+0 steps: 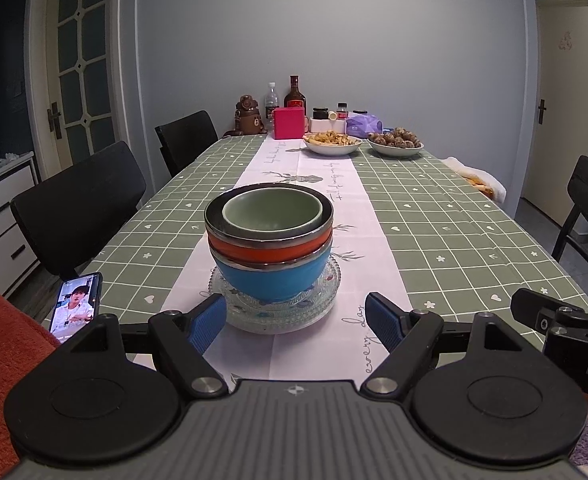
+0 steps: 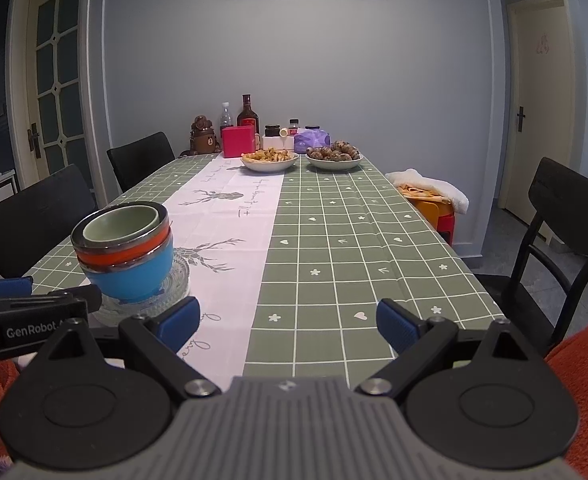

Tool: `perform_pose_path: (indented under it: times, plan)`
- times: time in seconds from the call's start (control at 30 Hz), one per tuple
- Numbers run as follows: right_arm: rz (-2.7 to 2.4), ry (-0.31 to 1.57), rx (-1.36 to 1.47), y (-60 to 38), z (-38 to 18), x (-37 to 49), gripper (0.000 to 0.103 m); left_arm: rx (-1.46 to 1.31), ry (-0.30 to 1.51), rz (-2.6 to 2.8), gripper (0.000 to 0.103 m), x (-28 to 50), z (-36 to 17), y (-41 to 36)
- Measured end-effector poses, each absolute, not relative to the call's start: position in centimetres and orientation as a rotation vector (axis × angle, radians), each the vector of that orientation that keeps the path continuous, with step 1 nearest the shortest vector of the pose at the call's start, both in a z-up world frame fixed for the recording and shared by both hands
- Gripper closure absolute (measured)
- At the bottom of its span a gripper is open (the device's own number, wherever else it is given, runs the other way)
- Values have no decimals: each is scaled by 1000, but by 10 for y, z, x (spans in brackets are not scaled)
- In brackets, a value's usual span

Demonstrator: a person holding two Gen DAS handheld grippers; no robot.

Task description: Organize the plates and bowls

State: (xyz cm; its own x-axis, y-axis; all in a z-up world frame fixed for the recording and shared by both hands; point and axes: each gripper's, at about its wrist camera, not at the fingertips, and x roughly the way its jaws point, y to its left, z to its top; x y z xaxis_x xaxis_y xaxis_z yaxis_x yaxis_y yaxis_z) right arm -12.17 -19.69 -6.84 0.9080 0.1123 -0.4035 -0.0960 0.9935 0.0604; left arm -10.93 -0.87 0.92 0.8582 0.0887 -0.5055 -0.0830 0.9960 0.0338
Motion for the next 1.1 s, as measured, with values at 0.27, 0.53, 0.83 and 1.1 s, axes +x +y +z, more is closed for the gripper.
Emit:
perform_pose_path:
  times: [0.27,0.53,0.83,1.1]
  plan:
    - [109,421,39,-198,-69,-121,10,9,535,89,10,-109,9,-9]
    - [113,421,41,-198,-70,-121,10,7,538,90,10,-109,9,-9]
    - [116,422,41,-197,-70,-121,10,3,541,90,10,-108,8,-8]
    - [119,423,44,-197,-70,-122,10,1,544,90,10,-108,8,-7]
